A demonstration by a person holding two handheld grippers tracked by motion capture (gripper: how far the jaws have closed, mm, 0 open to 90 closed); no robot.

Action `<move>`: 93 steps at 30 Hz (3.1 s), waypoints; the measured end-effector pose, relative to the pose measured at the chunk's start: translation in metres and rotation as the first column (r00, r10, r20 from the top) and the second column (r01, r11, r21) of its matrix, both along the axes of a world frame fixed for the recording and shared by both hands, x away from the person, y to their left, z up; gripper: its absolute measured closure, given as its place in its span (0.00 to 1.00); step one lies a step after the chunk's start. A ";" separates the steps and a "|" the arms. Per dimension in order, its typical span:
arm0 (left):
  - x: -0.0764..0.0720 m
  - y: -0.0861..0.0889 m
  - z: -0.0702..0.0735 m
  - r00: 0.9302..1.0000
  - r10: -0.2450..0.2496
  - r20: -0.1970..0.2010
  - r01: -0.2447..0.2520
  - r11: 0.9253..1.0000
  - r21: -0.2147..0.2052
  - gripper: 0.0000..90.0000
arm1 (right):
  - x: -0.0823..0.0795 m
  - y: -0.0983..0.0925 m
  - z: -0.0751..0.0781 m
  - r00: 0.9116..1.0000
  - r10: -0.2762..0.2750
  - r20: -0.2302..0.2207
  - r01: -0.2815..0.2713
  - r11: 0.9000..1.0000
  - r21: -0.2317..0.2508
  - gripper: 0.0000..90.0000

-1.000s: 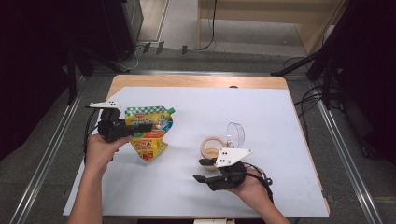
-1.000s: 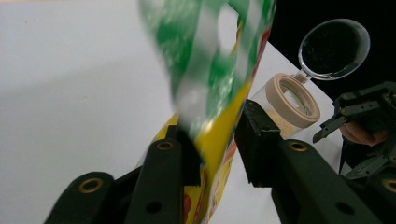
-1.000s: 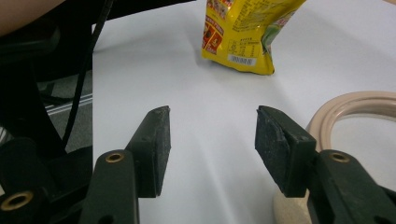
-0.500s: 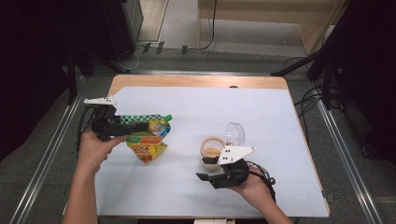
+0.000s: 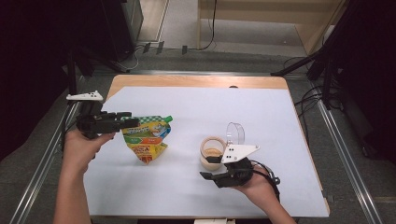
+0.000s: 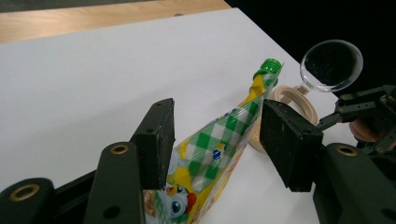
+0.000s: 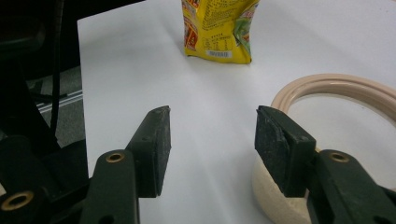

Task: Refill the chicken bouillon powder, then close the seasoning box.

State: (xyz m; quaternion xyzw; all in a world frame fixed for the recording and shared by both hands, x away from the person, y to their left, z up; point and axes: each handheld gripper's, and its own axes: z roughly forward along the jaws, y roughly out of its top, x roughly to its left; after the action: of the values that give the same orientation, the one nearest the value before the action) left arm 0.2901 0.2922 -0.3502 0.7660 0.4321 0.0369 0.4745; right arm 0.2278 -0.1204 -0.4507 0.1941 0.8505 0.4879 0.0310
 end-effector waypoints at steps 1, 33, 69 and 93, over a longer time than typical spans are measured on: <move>-0.001 0.002 0.000 1.000 0.006 -0.001 -0.006 1.000 -0.002 0.51 | 0.000 -0.001 0.000 1.000 -0.001 0.001 0.001 1.000 -0.001 0.52; 0.018 0.025 -0.056 0.993 0.111 -0.051 -0.108 0.992 0.066 0.49 | -0.004 -0.036 0.006 0.999 -0.038 0.000 0.038 0.999 -0.004 0.54; 0.021 0.021 -0.060 0.996 0.084 -0.032 -0.082 0.995 0.063 0.48 | 0.044 -0.091 -0.008 0.972 -0.221 -0.078 0.221 0.975 -0.004 1.00; 0.022 0.026 -0.064 0.994 0.100 -0.043 -0.097 0.993 0.067 0.48 | 0.062 -0.070 0.003 0.962 -0.265 -0.066 0.270 0.960 0.073 1.00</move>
State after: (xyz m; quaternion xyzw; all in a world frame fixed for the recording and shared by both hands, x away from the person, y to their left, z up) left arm 0.3117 0.3182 -0.4142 0.7592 0.4789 0.0566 0.4370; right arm 0.2898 -0.1905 -0.4479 0.3220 0.7965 0.5077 0.0650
